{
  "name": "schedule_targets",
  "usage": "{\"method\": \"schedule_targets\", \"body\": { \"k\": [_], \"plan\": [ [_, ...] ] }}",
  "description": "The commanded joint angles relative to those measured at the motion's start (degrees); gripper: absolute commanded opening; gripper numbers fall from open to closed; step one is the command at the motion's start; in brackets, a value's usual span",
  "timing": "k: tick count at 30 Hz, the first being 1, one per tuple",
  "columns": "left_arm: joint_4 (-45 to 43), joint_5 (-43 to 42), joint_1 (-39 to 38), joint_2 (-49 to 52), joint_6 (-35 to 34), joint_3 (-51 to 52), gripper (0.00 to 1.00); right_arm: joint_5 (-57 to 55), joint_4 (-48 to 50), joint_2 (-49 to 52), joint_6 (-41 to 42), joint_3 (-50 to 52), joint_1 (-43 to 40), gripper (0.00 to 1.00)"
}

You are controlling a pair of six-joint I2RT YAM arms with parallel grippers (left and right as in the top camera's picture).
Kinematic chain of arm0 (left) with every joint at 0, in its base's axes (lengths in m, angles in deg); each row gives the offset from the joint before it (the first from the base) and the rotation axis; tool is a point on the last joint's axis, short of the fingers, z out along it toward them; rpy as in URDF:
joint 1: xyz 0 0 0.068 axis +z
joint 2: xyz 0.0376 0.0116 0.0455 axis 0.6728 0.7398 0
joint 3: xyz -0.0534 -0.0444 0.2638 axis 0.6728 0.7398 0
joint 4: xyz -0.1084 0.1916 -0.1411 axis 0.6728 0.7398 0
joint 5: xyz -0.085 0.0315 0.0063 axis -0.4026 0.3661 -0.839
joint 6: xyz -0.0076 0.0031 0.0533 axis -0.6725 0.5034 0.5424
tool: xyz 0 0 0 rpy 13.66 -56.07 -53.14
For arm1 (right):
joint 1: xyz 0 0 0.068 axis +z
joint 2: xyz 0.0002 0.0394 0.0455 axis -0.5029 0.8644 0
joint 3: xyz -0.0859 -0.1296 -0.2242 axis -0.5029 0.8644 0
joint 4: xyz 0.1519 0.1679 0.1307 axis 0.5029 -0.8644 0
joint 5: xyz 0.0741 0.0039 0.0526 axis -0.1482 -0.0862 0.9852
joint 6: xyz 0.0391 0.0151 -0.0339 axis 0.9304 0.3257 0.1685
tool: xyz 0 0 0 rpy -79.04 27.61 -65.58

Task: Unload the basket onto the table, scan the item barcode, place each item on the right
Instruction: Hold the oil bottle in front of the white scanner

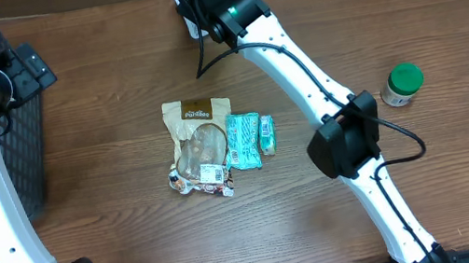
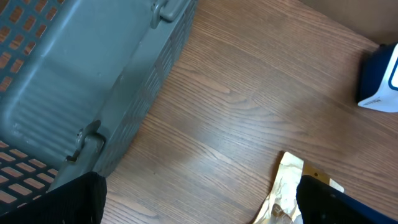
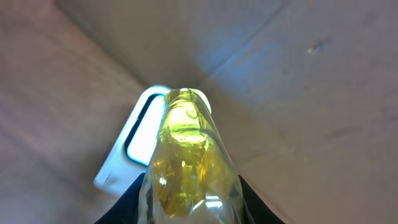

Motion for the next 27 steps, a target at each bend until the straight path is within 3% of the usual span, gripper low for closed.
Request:
{"method": "schedule_targets", "body": {
  "k": [1,14,27],
  "plan": [
    [-0.1,-0.1,0.0,0.3,0.2,-0.4,1.00,-2.6,4.7,0.6,-3.0,-1.2,-0.6,0.04],
    [-0.1,-0.1,0.0,0.3,0.2,-0.4,1.00,-6.8,15.3,3.4,-4.7,2.3,-1.0,0.04],
    [-0.1,-0.1,0.0,0.3,0.2,-0.4,1.00,-4.7,15.7,4.3,-10.5,2.5,-1.6,0.04]
  ]
}}
